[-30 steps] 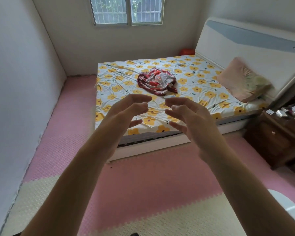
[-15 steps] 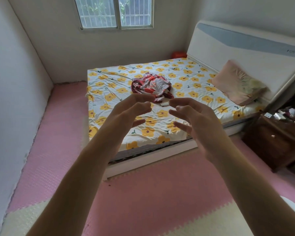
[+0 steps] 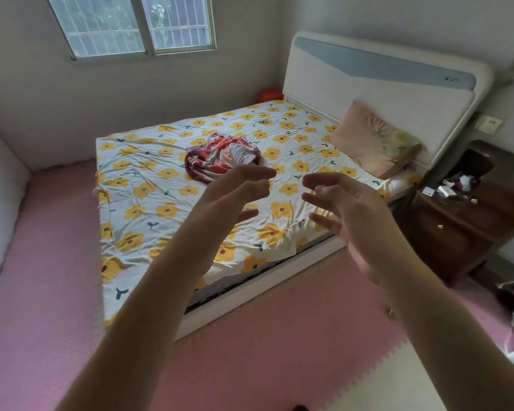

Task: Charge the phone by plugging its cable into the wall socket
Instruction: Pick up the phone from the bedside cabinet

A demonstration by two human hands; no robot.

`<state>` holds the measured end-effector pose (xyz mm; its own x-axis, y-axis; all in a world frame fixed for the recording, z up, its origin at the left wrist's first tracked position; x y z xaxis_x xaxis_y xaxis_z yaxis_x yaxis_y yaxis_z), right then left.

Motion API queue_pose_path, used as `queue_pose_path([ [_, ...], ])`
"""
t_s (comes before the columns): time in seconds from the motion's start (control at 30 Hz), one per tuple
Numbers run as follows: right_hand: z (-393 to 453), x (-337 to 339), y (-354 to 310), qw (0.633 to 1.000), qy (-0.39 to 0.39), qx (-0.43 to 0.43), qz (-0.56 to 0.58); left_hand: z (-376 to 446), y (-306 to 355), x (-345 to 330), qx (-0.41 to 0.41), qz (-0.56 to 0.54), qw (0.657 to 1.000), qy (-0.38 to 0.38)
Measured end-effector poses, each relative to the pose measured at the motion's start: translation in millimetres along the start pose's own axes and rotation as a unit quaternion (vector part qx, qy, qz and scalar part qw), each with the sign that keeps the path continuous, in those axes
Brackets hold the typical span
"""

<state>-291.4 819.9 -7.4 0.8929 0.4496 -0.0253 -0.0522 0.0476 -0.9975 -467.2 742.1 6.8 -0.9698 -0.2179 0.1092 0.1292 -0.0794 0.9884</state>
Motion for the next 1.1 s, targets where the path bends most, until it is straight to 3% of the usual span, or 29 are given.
queue_pose_path([
  [0.3,89,116,-5,0.997,0.075,-0.004,0.004,142,8,-89,-0.016,-0.014,0.998,-0.067],
  [0.6,136,208,1,0.99,0.14,-0.014,-0.01,231,-3,-170,-0.02,-0.028,0.99,-0.139],
  [1.1,271,295,17,0.966,0.249,-0.035,-0.056,433,-31,-243,-0.025,-0.066,0.966,-0.25],
])
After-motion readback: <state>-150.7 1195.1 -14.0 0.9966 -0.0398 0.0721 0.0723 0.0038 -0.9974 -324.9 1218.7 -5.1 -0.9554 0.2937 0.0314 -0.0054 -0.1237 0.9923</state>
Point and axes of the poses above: each hand's wrist, its own z-axis towards the middle knuckle, its own x-axis out of the back of the hand, y = z × x, the point moved 3 cm from there along z, towards the middle knuckle, and after that the axes turned 1 degree about -y, right-handed, at the moved point
